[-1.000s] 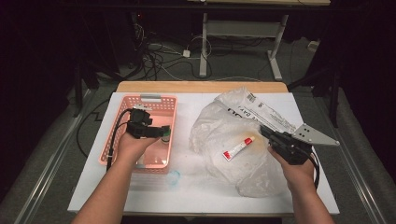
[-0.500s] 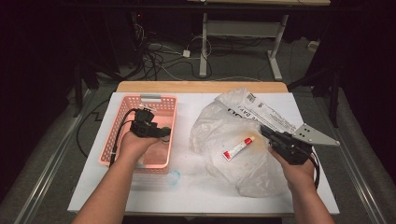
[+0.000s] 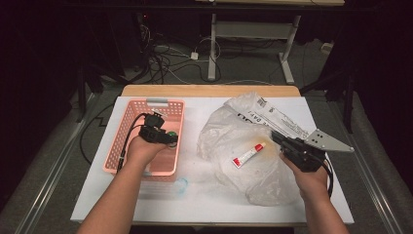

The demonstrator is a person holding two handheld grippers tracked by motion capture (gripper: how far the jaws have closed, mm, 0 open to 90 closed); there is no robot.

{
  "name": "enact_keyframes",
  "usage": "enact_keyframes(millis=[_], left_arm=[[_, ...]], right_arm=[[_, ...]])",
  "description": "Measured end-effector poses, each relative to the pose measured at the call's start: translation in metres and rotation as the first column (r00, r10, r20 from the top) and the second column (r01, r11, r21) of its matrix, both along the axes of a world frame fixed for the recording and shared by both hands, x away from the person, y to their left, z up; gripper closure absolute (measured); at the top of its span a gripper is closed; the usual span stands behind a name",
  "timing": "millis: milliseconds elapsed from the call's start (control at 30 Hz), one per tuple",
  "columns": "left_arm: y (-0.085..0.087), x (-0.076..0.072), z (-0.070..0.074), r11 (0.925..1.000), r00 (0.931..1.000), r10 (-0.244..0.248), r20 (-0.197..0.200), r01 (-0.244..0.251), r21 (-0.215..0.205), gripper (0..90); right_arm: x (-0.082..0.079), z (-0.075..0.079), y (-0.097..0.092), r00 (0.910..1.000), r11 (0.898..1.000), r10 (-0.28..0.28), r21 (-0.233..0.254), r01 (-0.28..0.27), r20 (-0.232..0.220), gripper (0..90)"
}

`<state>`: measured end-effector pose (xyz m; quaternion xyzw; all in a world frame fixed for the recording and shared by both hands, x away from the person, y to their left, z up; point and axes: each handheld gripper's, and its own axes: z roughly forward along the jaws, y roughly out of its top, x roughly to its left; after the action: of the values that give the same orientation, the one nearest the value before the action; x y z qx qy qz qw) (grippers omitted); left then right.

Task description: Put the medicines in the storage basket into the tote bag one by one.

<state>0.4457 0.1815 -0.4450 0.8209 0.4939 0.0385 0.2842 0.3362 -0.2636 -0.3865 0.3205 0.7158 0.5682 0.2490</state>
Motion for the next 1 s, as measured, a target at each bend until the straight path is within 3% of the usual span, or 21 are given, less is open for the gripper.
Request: enact_keyframes(millis=[267, 700, 1000], left_arm=[[-0.006, -0.002, -0.002, 0.9991, 0.9995, -0.026, 0.018, 0.025, 0.036, 48.8], [-0.008, -0.003, -0.001, 0.998, 0.9989, -0.015, 0.044, 0.013, 0.063, 49.7], [0.0, -0.01, 0.012, 0.9993, 0.9948, 0.023, 0.1, -0.026, 0.026, 49.7]], right_arm=[[0.0, 0.0, 0.001, 1.0, 1.0, 0.002, 0.003, -0.002, 0.0, 90.0], [0.001, 0.0, 0.001, 1.0, 1.0, -0.006, 0.014, 0.006, 0.001, 90.0], [0.0, -0.001, 0.002, 1.0, 1.0, -0.002, 0.004, 0.002, 0.004, 90.0]])
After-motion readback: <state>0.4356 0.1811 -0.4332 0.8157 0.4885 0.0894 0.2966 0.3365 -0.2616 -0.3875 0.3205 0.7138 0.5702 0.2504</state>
